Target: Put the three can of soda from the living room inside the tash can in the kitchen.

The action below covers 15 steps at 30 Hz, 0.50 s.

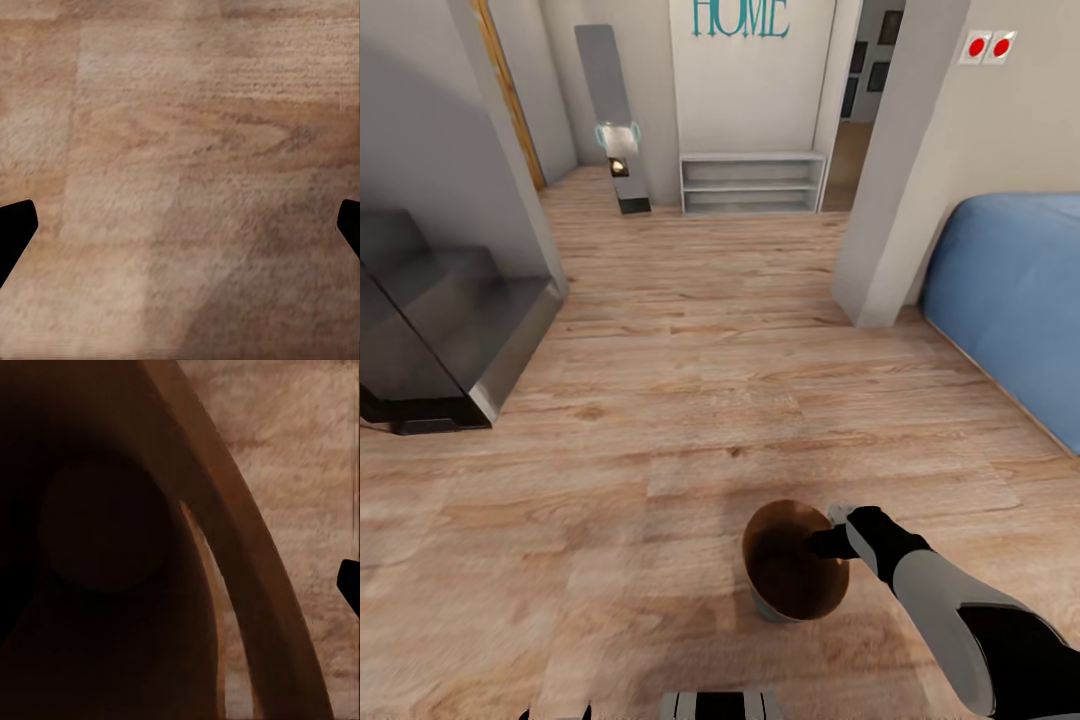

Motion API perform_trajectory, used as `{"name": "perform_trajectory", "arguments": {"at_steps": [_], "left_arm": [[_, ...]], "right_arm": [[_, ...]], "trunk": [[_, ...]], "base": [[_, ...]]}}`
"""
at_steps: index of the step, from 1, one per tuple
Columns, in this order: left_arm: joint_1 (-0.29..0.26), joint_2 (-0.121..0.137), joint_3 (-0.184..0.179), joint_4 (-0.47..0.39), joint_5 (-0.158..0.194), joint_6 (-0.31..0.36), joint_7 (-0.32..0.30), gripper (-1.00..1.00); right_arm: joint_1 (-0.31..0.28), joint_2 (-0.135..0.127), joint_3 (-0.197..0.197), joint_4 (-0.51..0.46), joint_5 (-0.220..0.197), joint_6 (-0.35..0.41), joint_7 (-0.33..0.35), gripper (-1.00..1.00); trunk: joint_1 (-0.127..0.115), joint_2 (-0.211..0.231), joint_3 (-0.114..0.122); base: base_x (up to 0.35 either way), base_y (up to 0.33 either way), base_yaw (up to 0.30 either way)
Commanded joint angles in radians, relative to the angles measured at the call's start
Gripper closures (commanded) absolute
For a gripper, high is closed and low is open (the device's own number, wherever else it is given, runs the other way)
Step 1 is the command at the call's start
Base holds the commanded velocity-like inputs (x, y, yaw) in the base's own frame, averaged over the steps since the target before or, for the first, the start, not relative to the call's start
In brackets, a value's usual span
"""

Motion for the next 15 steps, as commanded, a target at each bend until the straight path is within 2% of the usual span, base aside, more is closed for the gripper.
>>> {"name": "perform_trajectory", "arguments": {"at_steps": [1, 5, 13, 14, 15], "left_arm": [[0.0, 0.0, 0.0, 0.0, 0.0, 0.0, 0.0, -1.0], [0.0, 0.0, 0.001, -0.001, 0.001, 0.0, 0.0, -1.0], [0.0, 0.0, 0.0, -0.003, 0.0, -0.004, -0.001, -1.0], [0.0, 0.0, 0.0, -0.003, 0.0, -0.005, 0.0, -1.0], [0.0, -0.001, -0.001, -0.005, 0.0, -0.006, 0.0, -1.0]], "right_arm": [[0.001, 0.0, -0.007, 0.003, -0.014, 0.0, 0.0, -1.0], [0.001, 0.001, -0.007, 0.003, -0.014, 0.0, 0.0, -1.0], [0.001, 0.0, -0.007, 0.004, -0.014, 0.002, 0.001, -1.0], [0.001, 0.0, -0.007, 0.004, -0.014, 0.002, 0.001, 1.0], [0.001, 0.0, -0.007, 0.004, -0.014, 0.002, 0.001, 1.0]], "trunk": [[0.001, 0.0, -0.004], [0.003, -0.001, -0.02], [0.003, -0.001, -0.02], [0.003, -0.001, -0.02], [0.003, -0.001, -0.02]], "base": [[0.0, 0.0, 0.0], [0.0, 0.0, 0.0], [0.0, 0.0, 0.0], [0.0, 0.0, 0.0], [0.0, 0.0, 0.0]]}}
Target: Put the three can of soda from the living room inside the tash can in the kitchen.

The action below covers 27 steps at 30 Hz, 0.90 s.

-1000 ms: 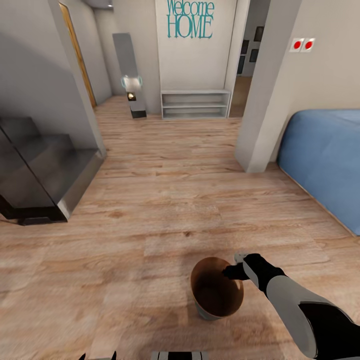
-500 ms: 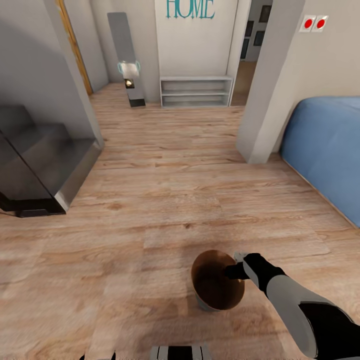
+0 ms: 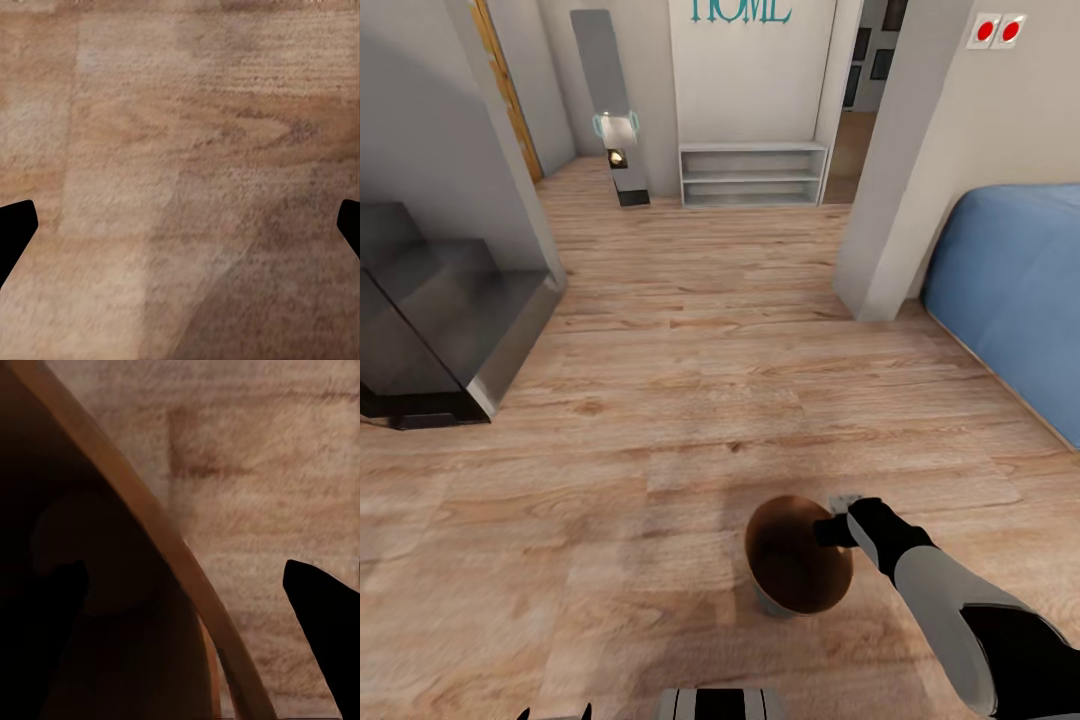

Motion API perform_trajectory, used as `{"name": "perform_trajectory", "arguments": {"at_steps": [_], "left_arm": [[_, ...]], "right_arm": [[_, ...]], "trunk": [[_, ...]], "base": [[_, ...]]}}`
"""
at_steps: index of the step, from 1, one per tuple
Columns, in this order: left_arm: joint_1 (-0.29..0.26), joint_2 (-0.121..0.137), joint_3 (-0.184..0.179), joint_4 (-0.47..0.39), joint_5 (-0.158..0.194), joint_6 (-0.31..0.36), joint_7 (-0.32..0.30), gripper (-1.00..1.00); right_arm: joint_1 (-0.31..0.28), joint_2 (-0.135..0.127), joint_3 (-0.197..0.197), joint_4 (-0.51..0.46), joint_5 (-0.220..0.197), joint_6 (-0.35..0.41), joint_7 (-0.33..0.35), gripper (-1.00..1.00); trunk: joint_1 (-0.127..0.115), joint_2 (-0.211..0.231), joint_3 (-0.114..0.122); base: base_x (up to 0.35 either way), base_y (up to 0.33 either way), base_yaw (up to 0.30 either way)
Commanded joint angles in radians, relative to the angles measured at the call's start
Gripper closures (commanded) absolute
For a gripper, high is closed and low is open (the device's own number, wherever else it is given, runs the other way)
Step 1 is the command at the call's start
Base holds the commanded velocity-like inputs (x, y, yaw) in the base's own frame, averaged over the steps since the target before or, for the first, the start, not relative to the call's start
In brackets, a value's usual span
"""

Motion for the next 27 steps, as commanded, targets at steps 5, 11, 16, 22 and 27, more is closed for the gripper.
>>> {"name": "perform_trajectory", "arguments": {"at_steps": [5, 11, 16, 22, 27], "left_arm": [[0.0, 0.001, -0.001, -0.002, 0.0, -0.001, -0.001, -1.0], [0.0, 0.001, -0.001, -0.002, 0.001, -0.002, -0.001, -1.0], [0.0, 0.001, -0.001, -0.002, 0.001, -0.001, -0.001, -1.0], [0.0, 0.001, -0.001, -0.001, 0.001, -0.001, -0.001, -1.0], [0.0, 0.001, 0.0, 0.001, -0.001, 0.001, 0.0, -1.0]], "right_arm": [[0.001, 0.005, -0.008, 0.064, -0.03, 0.001, 0.001, 1.0], [0.002, 0.006, -0.007, 0.064, -0.029, 0.001, 0.001, 1.0], [0.002, 0.007, -0.007, 0.064, -0.03, 0.001, 0.001, 1.0], [0.002, 0.007, -0.007, 0.064, -0.03, 0.001, 0.001, 1.0], [0.001, 0.006, -0.007, 0.064, -0.03, 0.001, 0.001, 1.0]], "trunk": [[0.001, 0.0, 0.0], [0.001, 0.0, 0.0], [0.001, 0.0, 0.0], [0.001, 0.0, 0.0], [-0.001, 0.001, 0.015]], "base": [[0.0, 0.0, 0.0], [0.0, 0.0, 0.0], [0.0, 0.0, 0.0], [0.0, 0.0, 0.0], [0.0, 0.0, 0.0]]}}
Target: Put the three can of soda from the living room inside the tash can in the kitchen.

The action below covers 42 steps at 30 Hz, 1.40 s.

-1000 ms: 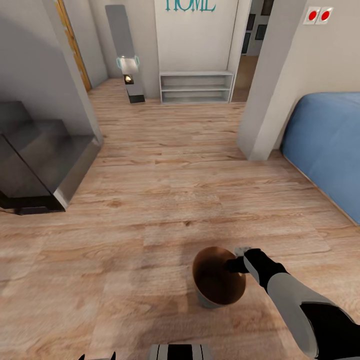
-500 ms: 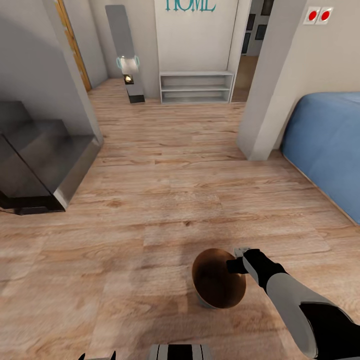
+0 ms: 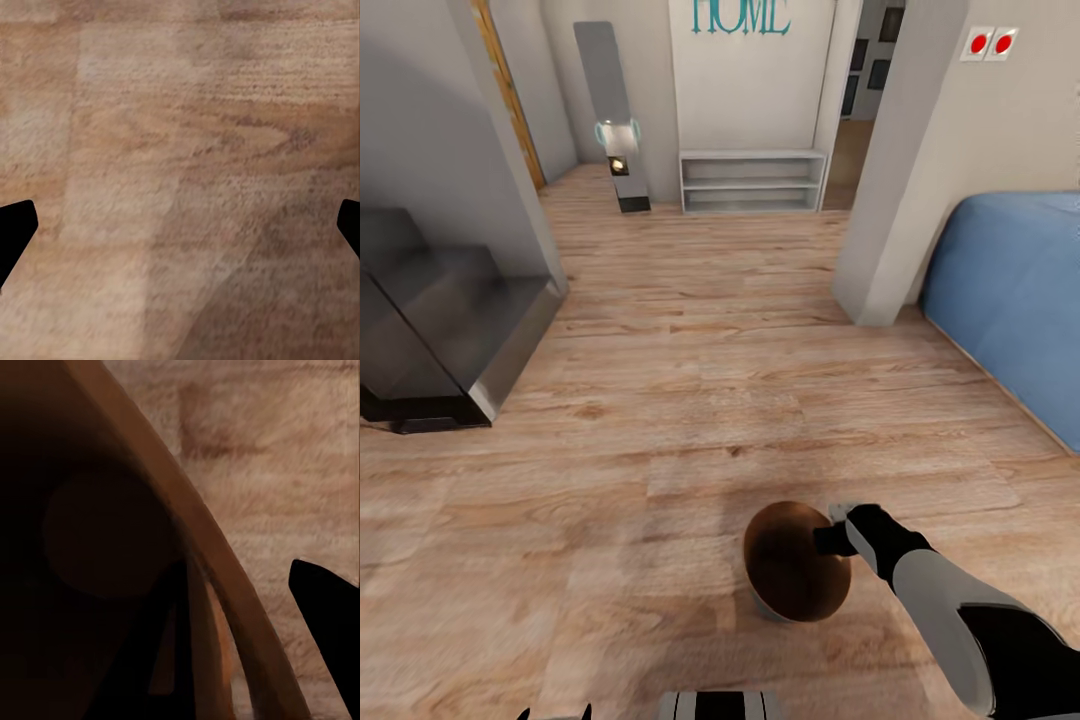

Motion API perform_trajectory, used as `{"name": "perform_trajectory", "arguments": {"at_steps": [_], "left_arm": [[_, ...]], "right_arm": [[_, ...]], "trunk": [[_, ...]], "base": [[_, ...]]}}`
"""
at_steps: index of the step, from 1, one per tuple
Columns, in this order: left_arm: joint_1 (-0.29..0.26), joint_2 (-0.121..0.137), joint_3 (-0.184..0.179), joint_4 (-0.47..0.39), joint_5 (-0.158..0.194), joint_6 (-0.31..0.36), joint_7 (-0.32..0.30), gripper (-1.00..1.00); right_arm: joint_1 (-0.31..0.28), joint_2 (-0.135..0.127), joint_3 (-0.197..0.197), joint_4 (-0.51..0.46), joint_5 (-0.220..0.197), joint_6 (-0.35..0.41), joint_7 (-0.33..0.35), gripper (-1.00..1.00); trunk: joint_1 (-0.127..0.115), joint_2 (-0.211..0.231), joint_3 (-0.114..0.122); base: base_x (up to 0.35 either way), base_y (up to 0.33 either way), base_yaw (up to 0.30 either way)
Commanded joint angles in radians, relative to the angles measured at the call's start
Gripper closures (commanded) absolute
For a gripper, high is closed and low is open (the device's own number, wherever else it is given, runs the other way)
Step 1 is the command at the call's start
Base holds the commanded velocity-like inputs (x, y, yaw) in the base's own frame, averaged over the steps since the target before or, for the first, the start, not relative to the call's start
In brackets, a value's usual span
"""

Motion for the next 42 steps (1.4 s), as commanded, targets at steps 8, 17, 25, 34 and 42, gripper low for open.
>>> {"name": "perform_trajectory", "arguments": {"at_steps": [8, 17, 25, 34, 42], "left_arm": [[0.0, -0.001, 0.001, 0.002, -0.003, 0.004, 0.002, -1.0], [0.0, -0.001, 0.002, 0.003, -0.003, 0.006, 0.002, -1.0], [0.0, -0.001, 0.002, 0.005, -0.003, 0.006, 0.002, -1.0], [0.0, -0.001, 0.001, 0.007, -0.004, 0.005, 0.002, -1.0], [0.0, -0.002, -0.001, 0.008, -0.005, 0.005, 0.002, -1.0]], "right_arm": [[0.001, 0.0, -0.005, 0.018, -0.009, -0.001, 0.004, 1.0], [0.001, 0.001, -0.004, 0.017, -0.01, -0.002, 0.006, 1.0], [0.001, 0.002, -0.004, 0.017, -0.01, -0.001, 0.005, 1.0], [0.001, 0.002, -0.004, 0.017, -0.01, -0.001, 0.005, 1.0], [0.001, 0.004, -0.004, 0.017, -0.011, -0.001, 0.005, 1.0]], "trunk": [[-0.003, 0.002, 0.031], [-0.007, 0.004, 0.066], [-0.011, 0.006, 0.097], [-0.015, 0.008, 0.131], [-0.019, 0.01, 0.162]], "base": [[0.0, 0.0, 0.0], [0.0, 0.0, 0.0], [0.0, 0.0, 0.0], [0.0, 0.0, 0.0], [0.0, 0.0, 0.0]]}}
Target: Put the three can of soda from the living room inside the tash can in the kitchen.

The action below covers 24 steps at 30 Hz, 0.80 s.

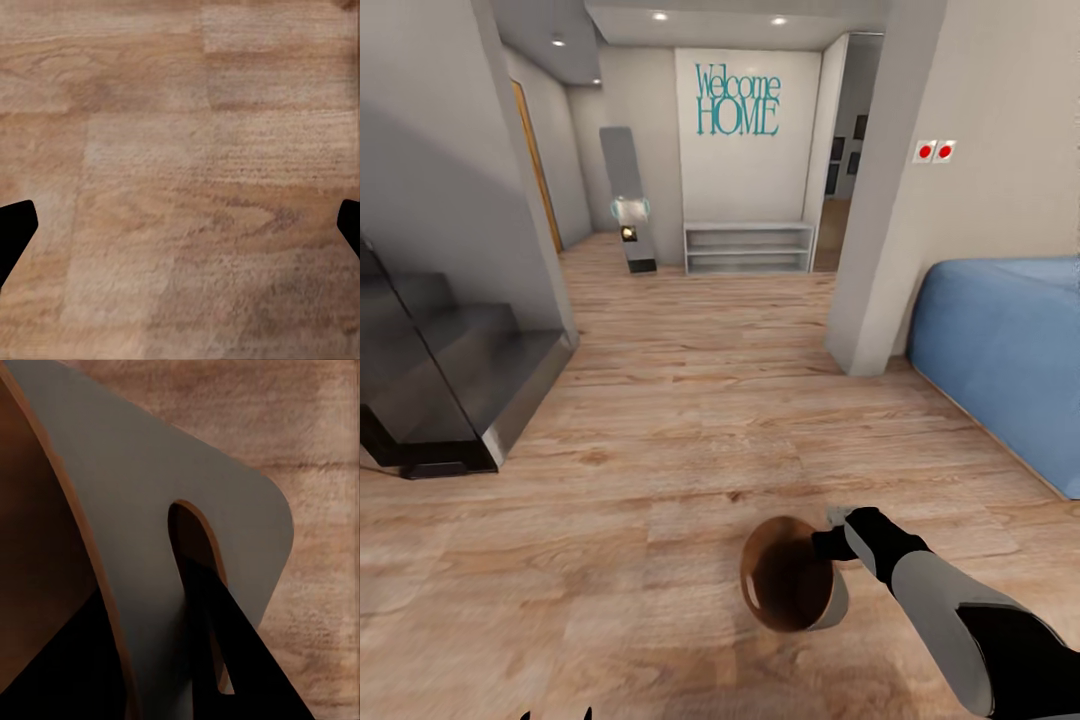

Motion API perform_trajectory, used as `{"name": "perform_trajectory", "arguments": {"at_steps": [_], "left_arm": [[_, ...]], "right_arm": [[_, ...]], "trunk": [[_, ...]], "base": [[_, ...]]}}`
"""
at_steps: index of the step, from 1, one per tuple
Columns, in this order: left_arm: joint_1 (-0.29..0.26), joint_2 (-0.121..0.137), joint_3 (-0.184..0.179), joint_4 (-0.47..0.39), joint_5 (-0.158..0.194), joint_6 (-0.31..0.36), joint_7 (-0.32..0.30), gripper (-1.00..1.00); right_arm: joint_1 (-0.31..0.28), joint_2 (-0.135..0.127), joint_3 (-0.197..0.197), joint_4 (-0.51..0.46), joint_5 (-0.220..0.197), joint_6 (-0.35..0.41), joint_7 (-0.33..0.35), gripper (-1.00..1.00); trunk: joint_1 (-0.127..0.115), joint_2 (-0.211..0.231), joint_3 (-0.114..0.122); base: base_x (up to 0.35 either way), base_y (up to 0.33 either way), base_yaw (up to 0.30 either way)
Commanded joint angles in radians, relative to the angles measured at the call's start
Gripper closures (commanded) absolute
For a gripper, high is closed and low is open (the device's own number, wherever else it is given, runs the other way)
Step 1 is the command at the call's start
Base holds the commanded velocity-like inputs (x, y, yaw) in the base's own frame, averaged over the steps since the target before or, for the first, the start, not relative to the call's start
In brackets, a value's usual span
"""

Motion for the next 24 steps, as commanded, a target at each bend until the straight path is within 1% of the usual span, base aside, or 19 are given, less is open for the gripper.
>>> {"name": "perform_trajectory", "arguments": {"at_steps": [1, 2, 24], "left_arm": [[0.0, 0.0, 0.0, 0.0, 0.0, 0.0, 0.0, -1.0], [0.0, 0.0, 0.0, 0.0, 0.001, 0.0, 0.0, -1.0], [0.0, -0.001, 0.001, 0.0, 0.0, 0.001, 0.0, -1.0]], "right_arm": [[0.0, 0.0, -0.003, 0.0, -0.004, 0.0, 0.002, 1.0], [0.0, 0.0, -0.003, 0.0, -0.004, 0.0, 0.002, 1.0], [0.0, 0.0, -0.003, 0.0, -0.005, -0.001, 0.009, 1.0]], "trunk": [[0.0, 0.0, 0.004], [-0.001, 0.0, 0.008], [-0.085, 0.154, 0.077]], "base": [[0.0, 0.0, 0.0], [0.0, 0.0, 0.0], [0.0, 0.0, 0.0]]}}
